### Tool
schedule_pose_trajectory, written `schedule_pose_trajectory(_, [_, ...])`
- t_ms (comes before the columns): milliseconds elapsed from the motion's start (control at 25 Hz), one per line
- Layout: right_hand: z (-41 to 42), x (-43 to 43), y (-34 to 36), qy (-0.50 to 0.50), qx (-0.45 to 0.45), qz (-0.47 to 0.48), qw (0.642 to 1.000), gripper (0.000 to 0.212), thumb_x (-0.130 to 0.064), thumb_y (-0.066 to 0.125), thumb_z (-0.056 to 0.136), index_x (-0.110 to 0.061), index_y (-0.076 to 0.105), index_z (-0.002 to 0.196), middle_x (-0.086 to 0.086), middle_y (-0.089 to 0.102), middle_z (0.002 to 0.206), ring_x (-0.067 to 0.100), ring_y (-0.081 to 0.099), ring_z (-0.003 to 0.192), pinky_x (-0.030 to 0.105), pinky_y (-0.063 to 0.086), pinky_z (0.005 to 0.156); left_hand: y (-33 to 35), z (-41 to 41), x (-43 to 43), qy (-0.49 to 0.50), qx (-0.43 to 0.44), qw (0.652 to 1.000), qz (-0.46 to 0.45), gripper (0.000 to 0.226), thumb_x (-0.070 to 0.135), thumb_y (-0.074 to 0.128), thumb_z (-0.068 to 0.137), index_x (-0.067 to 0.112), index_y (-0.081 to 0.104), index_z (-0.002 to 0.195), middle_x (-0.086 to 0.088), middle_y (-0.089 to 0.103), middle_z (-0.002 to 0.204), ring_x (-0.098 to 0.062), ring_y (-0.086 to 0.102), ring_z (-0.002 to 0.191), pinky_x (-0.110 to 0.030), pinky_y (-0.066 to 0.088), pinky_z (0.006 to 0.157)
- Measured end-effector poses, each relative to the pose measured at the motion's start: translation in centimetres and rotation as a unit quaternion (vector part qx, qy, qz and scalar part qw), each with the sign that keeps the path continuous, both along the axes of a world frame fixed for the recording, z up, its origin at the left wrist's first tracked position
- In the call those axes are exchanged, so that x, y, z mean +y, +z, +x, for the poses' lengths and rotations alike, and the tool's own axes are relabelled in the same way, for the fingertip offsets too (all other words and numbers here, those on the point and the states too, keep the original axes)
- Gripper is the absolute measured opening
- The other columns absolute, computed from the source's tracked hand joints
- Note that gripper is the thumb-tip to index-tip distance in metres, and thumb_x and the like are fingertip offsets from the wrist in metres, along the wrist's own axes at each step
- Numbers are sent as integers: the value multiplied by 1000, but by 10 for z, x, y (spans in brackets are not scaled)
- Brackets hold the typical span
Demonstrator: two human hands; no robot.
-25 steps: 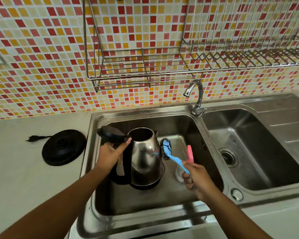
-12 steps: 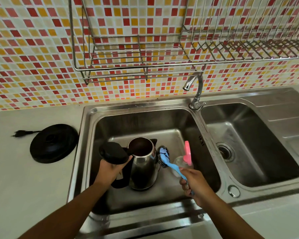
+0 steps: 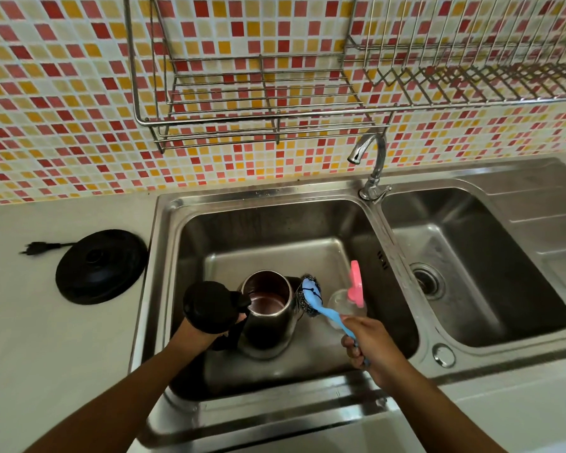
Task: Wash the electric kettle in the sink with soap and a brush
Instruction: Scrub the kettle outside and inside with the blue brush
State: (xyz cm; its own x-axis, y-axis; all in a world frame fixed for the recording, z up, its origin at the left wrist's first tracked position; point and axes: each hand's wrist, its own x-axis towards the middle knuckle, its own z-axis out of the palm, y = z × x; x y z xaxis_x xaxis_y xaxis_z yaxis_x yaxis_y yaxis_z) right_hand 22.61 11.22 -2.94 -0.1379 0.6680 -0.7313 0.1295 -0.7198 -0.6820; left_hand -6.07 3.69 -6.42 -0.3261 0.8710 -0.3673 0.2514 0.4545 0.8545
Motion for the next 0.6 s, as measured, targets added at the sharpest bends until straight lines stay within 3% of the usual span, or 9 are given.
schedule_pose_trajectory(80, [-1,-1,-1,-1,7,0,1000,18,-21,51,97,-13,63,109,1,45,53,6,35,35,17,27,33,-16,-12,-6,-26,28,999,-22,74,61,81,53,5,71,99,-13,69,98,-25,63,94,-44,49,99])
schedule_pose_trajectory(120, [-2,-1,-1,-1,10,1,1000,18,-21,52,97,-13,63,108,1,45,53,6,35,35,17,27,33,-17,-15,-6,-36,42,998,-38,71,57,81,61,3,70,106,-11,69,104,-23,63,100,-44,46,104])
schedule_pose_trajectory(200, [-4,-2,0,-4,15,2,1000,17,-20,52,97,-14,63,107,1,45,54,5,35,35,17,27,33,-7,-9,-7,-11,64,996,-59,36,23,79,79,4,68,108,-6,66,103,-20,59,101,-40,42,107])
schedule_pose_trajectory(280, [-4,-2,0,-4,21,1,1000,17,-21,51,97,-14,63,107,0,45,54,5,35,35,16,27,33,1,2,-8,54,26,997,-43,32,8,77,79,9,66,109,-3,63,102,-20,56,103,-37,41,107])
schedule_pose_trajectory(440, [-1,-2,0,-4,26,2,1000,17,-21,51,97,-15,63,108,0,46,54,5,35,36,16,27,34,-4,23,-17,181,-75,980,-21,70,19,82,74,7,51,136,-2,57,130,-18,51,123,-36,36,112])
schedule_pose_trajectory(600, [-1,-3,2,-4,30,-4,1000,16,-21,51,97,-15,62,107,1,46,56,5,36,36,17,28,34,-55,31,-22,286,-188,937,-74,124,58,93,39,24,39,145,-2,56,139,-21,52,127,-45,40,109])
